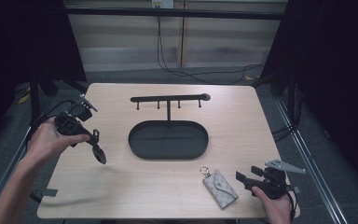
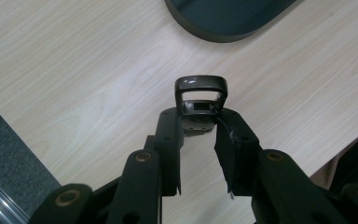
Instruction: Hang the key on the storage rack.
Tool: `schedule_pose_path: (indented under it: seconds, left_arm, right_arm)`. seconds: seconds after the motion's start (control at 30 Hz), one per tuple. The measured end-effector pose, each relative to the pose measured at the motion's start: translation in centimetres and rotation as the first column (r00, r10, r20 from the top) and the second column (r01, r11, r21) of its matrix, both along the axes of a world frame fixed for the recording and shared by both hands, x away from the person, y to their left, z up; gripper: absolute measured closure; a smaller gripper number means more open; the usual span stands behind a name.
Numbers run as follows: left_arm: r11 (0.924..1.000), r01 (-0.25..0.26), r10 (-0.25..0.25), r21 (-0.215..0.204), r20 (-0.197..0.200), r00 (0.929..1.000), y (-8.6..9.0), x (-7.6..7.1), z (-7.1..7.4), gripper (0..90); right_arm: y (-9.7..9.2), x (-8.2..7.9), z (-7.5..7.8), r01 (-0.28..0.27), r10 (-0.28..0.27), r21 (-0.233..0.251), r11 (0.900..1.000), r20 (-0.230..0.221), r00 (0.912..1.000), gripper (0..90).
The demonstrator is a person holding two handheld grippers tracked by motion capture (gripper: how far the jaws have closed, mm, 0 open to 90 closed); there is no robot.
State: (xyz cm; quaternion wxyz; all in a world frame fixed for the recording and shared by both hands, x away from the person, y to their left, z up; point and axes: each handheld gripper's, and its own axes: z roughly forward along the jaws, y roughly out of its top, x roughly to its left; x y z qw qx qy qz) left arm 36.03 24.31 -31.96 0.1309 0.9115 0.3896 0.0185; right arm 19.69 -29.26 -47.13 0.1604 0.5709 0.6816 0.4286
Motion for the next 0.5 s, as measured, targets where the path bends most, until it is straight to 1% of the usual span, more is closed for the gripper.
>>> schedule_pose_path:
  seconds: [0.03, 0.1, 0.13, 0.17, 0.23, 0.27, 0.33, 0.37, 0.4, 0.47, 0.5]
  left_arm:
    - [1.0000, -0.004, 0.004, -0.006, 0.000, 1.0000, -0.1, 0.0, 0.1, 71.1]
    - [1.0000, -0.005, 0.005, -0.005, 0.001, 1.0000, -0.4, 0.0, 0.4, 71.1]
    - [1.0000, 0.007, -0.007, 0.004, -0.003, 1.0000, -0.5, 0.0, 0.5, 71.1]
    - [0.9999, 0.014, -0.014, 0.010, 0.000, 0.9999, -0.8, 0.1, 0.7, 71.1]
    - [0.9998, 0.018, -0.017, 0.009, -0.004, 0.9998, -1.1, 0.1, 0.7, 71.1]
    - [0.9998, 0.018, -0.018, 0.012, 0.004, 0.9998, -1.3, 0.1, 0.8, 71.1]
    - [0.9995, 0.028, -0.028, 0.013, -0.009, 0.9996, -1.7, 0.2, 0.9, 71.1]
    - [0.9991, 0.033, -0.033, 0.025, -0.008, 0.9994, -1.9, 0.2, 1.0, 71.1]
    - [0.9990, 0.037, -0.037, 0.024, -0.014, 0.9992, -2.2, 0.3, 1.1, 71.1]
    - [0.9991, 0.037, -0.036, 0.021, -0.006, 0.9993, -2.6, 0.3, 1.2, 71.1]
    - [0.9987, 0.043, -0.043, 0.026, -0.009, 0.9991, -2.8, 0.4, 1.3, 71.1]
  right_arm:
    - [0.0, 0.0, 0.0, -0.001, 0.001, -0.001, 1.0000, 0.001, 1.0000, 24.6]
    - [0.0, 0.0, 0.0, -0.002, 0.002, -0.001, 1.0000, 0.001, 1.0000, 24.6]
    - [0.0, 0.0, 0.0, -0.002, 0.002, -0.001, 1.0000, 0.000, 1.0000, 24.6]
    - [0.0, 0.0, 0.0, -0.002, 0.002, -0.001, 1.0000, 0.000, 1.0000, 24.6]
    - [0.0, 0.0, 0.0, -0.002, 0.002, -0.001, 1.0000, 0.000, 1.0000, 24.6]
    - [0.0, 0.0, 0.0, -0.002, 0.002, -0.001, 1.0000, 0.000, 1.0000, 24.6]
    - [0.0, 0.0, 0.0, -0.002, 0.002, 0.000, 1.0000, 0.000, 1.0000, 24.6]
    - [0.0, 0.0, 0.0, -0.002, 0.002, 0.000, 1.0000, 0.000, 1.0000, 24.6]
    - [0.0, 0.0, 0.0, -0.003, 0.003, -0.001, 1.0000, 0.000, 1.0000, 24.6]
    - [0.0, 0.0, 0.0, -0.003, 0.003, 0.000, 1.0000, 0.000, 1.0000, 24.6]
    - [0.0, 0.0, 0.0, -0.002, 0.002, 0.000, 1.0000, 0.001, 1.0000, 24.5]
